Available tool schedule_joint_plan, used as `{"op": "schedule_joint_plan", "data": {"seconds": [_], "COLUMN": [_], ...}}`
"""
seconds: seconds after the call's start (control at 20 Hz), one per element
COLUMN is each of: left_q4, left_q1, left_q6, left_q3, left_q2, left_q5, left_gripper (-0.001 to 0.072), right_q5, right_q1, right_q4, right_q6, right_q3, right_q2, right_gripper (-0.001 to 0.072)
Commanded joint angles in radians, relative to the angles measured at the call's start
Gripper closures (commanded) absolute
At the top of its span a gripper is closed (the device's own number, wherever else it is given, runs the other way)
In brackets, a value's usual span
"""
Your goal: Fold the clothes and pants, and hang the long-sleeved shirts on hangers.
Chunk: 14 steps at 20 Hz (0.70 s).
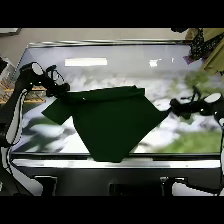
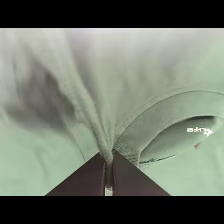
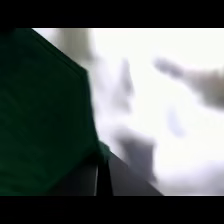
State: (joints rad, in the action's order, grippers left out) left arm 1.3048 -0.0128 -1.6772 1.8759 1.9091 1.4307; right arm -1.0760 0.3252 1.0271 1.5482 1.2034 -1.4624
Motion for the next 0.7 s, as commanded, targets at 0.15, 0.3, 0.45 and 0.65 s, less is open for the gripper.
{"op": "schedule_joint_plan", "data": {"seconds": [0.15, 0.3, 0.45, 0.65], "left_q4": [-0.008, -0.007, -0.006, -0.007], "left_q1": [-0.034, -0.091, -0.119, -0.119], "left_q6": [0.001, -0.011, -0.05, -0.085], "left_q3": [0.0, 0.0, 0.0, 0.001], "left_q2": [-0.005, 0.0, 0.003, 0.001], "left_q5": [0.044, 0.044, 0.042, 0.048], "left_gripper": [0.069, 0.0689, 0.0689, 0.0689], "right_q5": [0.1, 0.024, -0.098, -0.322], "right_q1": [-0.005, -0.034, -0.066, -0.01], "right_q4": [0.24, 0.233, 0.194, 0.166], "right_q6": [0.388, 0.462, 0.475, 0.327], "right_q3": [0.7, 0.826, 0.826, 0.826], "right_q2": [-0.252, -0.399, -0.449, -0.38], "right_gripper": [0.0684, 0.0683, 0.0622, 0.0377]}}
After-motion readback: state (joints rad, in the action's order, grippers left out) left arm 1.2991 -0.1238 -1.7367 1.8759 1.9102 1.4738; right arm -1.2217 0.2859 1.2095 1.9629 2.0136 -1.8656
